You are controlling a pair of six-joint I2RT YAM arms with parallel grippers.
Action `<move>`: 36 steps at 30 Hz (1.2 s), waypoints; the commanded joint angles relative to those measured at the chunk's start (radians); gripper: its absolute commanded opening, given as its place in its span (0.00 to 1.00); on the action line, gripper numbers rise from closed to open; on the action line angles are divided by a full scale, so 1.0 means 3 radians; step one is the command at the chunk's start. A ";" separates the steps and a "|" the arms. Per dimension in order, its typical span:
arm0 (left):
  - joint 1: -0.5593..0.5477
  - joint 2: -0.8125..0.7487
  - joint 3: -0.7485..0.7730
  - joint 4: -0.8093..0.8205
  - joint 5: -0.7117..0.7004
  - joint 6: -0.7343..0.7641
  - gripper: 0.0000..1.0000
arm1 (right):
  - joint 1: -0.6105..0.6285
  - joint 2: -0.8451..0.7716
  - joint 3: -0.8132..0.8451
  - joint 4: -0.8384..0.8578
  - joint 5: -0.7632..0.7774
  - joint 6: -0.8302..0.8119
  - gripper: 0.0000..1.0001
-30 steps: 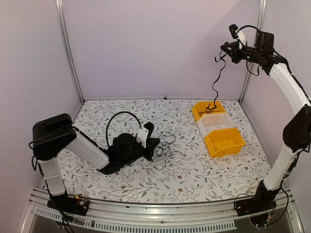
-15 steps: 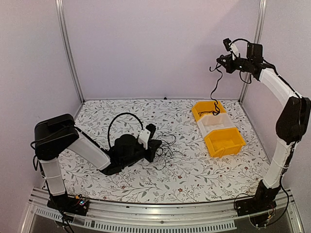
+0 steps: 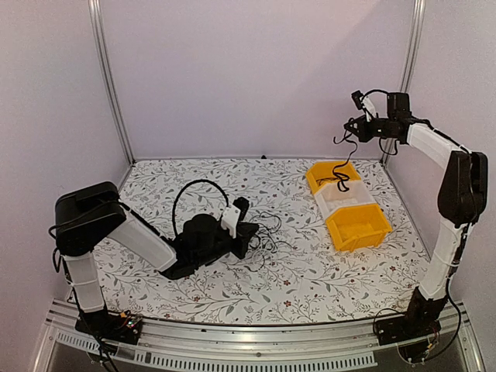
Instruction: Untangle the cables
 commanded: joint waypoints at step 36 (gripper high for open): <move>-0.0112 0.0022 0.0064 -0.0109 0.0066 -0.0085 0.00 | 0.0001 0.0022 -0.0577 0.0312 0.0160 0.0291 0.00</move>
